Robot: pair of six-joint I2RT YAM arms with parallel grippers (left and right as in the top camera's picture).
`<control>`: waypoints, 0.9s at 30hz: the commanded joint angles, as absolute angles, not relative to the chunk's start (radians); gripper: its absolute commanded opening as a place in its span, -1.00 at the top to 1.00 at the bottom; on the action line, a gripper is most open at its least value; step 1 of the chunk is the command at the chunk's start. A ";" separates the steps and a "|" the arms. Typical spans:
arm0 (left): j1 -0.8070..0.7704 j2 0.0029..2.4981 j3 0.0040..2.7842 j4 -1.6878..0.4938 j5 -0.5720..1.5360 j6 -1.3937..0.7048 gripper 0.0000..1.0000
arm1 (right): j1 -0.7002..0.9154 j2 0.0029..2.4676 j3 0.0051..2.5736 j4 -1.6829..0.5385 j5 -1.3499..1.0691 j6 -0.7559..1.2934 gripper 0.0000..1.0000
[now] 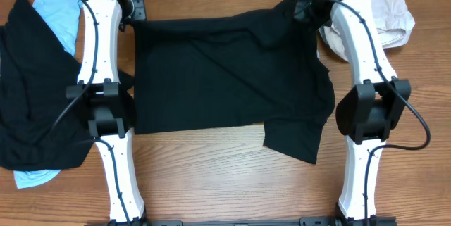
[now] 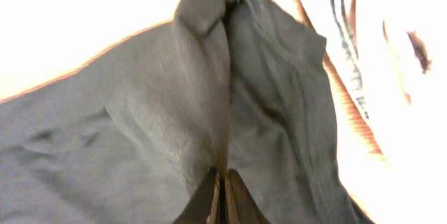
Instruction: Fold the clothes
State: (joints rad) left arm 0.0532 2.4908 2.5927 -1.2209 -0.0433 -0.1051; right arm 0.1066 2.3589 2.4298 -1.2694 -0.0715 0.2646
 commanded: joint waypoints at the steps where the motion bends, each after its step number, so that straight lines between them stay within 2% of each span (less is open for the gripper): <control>1: 0.061 2.410 2.629 -1.239 -0.063 -0.090 0.82 | 0.073 2.309 2.538 -1.340 -0.144 0.265 0.93; 11: 0.072 2.401 2.626 -1.408 -0.084 -0.056 0.82 | -0.038 2.310 2.657 -1.694 -0.255 0.225 0.93; 13: 0.080 2.401 2.626 -1.426 -0.104 -0.056 0.92 | -0.040 2.303 2.624 -1.694 -0.285 0.204 0.92; 27: 0.090 2.403 2.457 -1.479 -0.093 -0.056 0.91 | -0.029 2.294 2.308 -1.694 -0.213 0.236 0.92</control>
State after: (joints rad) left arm 0.0933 2.4275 2.5225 -1.4807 -0.0837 -0.0742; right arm -0.0368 2.3421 2.3596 -1.6947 -0.2657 0.2161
